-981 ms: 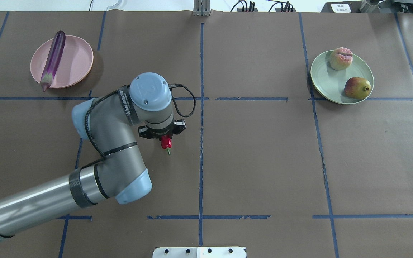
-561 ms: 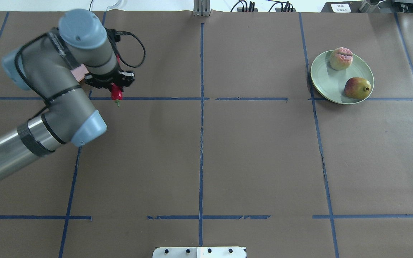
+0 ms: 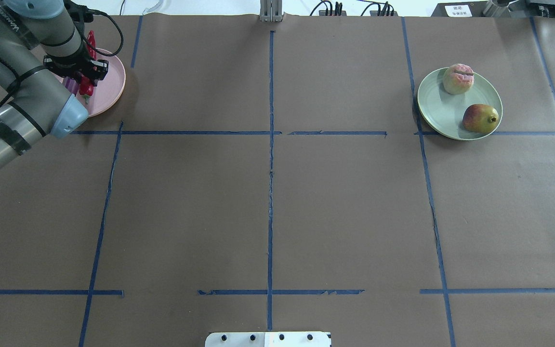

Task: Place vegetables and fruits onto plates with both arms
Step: 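Carry the chili pepper with the left gripper onto the pink plate, then release the chili pepper and withdraw the left gripper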

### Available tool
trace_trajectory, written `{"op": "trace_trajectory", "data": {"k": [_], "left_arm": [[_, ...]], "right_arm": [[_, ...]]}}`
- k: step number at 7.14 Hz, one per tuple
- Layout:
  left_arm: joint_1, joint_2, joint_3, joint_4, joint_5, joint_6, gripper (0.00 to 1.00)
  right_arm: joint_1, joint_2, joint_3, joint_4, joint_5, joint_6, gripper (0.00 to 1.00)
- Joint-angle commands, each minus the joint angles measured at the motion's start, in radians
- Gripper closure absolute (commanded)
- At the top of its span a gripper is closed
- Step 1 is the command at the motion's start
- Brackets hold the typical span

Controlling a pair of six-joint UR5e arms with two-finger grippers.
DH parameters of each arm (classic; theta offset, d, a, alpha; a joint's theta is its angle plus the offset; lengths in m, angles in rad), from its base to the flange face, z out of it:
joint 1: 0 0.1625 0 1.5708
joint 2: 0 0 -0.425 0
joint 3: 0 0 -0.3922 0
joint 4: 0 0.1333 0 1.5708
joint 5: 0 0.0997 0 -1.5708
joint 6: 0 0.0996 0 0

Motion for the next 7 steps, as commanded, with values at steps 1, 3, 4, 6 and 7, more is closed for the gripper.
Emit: {"op": "trace_trajectory", "data": {"k": [1, 3, 4, 6, 7], "left_arm": [[-0.029, 0.005, 0.003, -0.012, -0.097, 0.060, 0.00], [-0.190, 0.069, -0.048, 0.062, -0.281, 0.368, 0.00], [-0.262, 0.124, -0.121, 0.166, -0.300, 0.561, 0.00], [-0.415, 0.207, -0.230, 0.403, -0.301, 0.899, 0.00], [-0.519, 0.289, -0.266, 0.438, -0.303, 1.019, 0.00]], "right_arm": [[0.000, 0.001, 0.000, 0.000, 0.002, -0.001, 0.00], [0.000, 0.001, 0.001, 0.000, 0.002, -0.006, 0.00], [0.000, 0.001, 0.002, 0.000, 0.002, -0.008, 0.00], [0.000, 0.001, 0.003, 0.000, 0.000, -0.008, 0.00], [0.000, 0.001, 0.002, 0.000, 0.000, -0.008, 0.00]]}}
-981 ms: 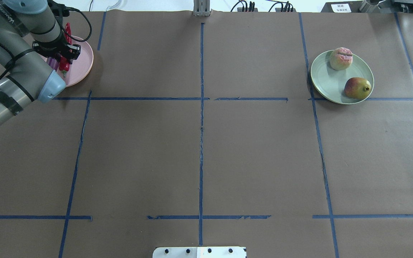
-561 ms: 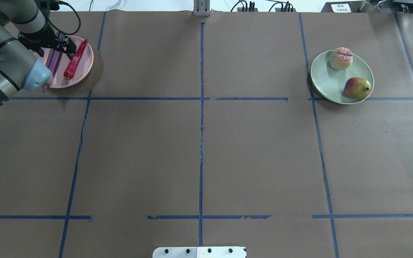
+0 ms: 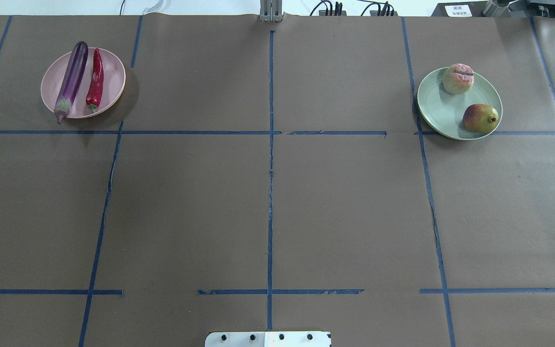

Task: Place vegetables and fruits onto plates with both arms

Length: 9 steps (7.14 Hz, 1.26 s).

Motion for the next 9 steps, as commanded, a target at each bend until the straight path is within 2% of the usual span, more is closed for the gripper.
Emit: {"op": "trace_trajectory", "data": {"k": [1, 2, 3, 5, 9], "left_arm": [[-0.183, 0.194, -0.114, 0.079, -0.016, 0.186, 0.00], [-0.191, 0.310, -0.171, 0.062, -0.089, 0.185, 0.00], [-0.202, 0.375, -0.196, 0.032, -0.143, 0.175, 0.00], [-0.201, 0.434, -0.218, 0.027, -0.135, 0.177, 0.00], [-0.199, 0.468, -0.245, 0.024, -0.113, 0.183, 0.00]], "right_arm": [[0.000, 0.000, 0.001, 0.000, 0.000, -0.002, 0.00], [0.000, 0.000, -0.001, 0.000, 0.000, 0.000, 0.00], [0.000, 0.000, 0.001, 0.000, 0.000, 0.000, 0.00], [0.000, 0.000, 0.002, 0.000, 0.000, -0.002, 0.00], [0.000, -0.002, 0.002, 0.000, 0.001, 0.000, 0.00]]}}
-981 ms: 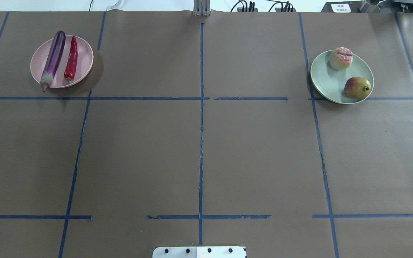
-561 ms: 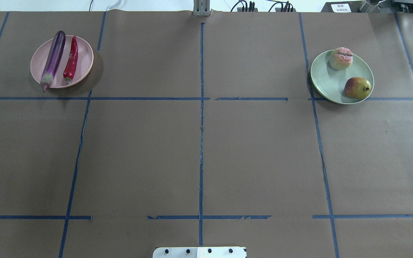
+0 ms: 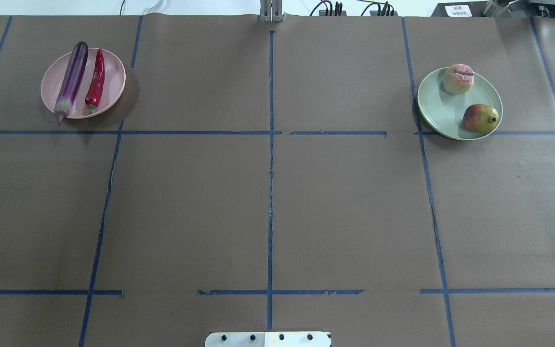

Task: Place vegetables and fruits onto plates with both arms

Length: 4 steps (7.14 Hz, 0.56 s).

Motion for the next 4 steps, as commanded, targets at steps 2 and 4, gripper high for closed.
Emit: {"op": "trace_trajectory", "data": {"k": [2, 4], "left_arm": [[-0.001, 0.018, -0.009, -0.001, 0.011, -0.001, 0.00], [0.001, 0.019, -0.011, -0.001, 0.008, -0.002, 0.00]], "right_arm": [[0.000, -0.001, -0.001, 0.000, 0.000, 0.001, 0.00], [0.000, -0.001, -0.001, 0.000, 0.000, 0.002, 0.00]]}}
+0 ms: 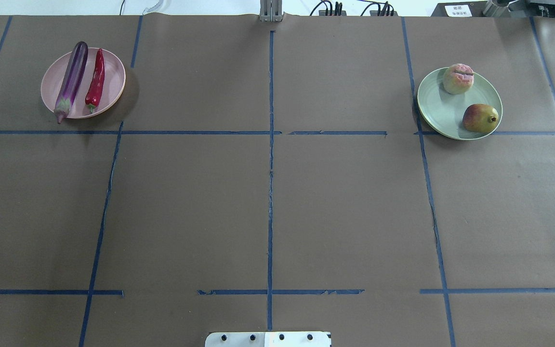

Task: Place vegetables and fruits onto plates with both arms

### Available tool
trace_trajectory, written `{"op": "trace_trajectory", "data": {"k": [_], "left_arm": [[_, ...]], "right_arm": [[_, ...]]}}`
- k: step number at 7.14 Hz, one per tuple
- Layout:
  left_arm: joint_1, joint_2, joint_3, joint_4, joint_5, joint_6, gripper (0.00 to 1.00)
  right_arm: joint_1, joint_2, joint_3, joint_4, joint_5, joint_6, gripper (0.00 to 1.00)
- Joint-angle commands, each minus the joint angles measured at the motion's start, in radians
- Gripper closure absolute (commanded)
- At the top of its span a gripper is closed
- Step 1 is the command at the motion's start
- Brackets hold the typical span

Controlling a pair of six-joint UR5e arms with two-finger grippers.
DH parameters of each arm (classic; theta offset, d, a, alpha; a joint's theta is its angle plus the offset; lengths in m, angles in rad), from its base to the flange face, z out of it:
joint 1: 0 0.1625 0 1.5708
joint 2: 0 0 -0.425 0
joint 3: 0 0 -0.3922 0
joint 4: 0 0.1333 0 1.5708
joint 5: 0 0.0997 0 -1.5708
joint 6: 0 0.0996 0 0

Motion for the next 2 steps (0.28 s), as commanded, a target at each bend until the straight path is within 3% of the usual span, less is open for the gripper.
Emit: {"op": "trace_trajectory", "data": {"k": [1, 2], "left_arm": [[0.001, 0.002, -0.001, 0.000, -0.002, -0.003, 0.00], [0.001, 0.002, -0.001, 0.000, -0.002, -0.001, 0.00]], "right_arm": [[0.000, 0.000, -0.002, 0.000, 0.000, 0.001, 0.00], [0.000, 0.000, -0.002, 0.000, 0.000, 0.003, 0.00]]}}
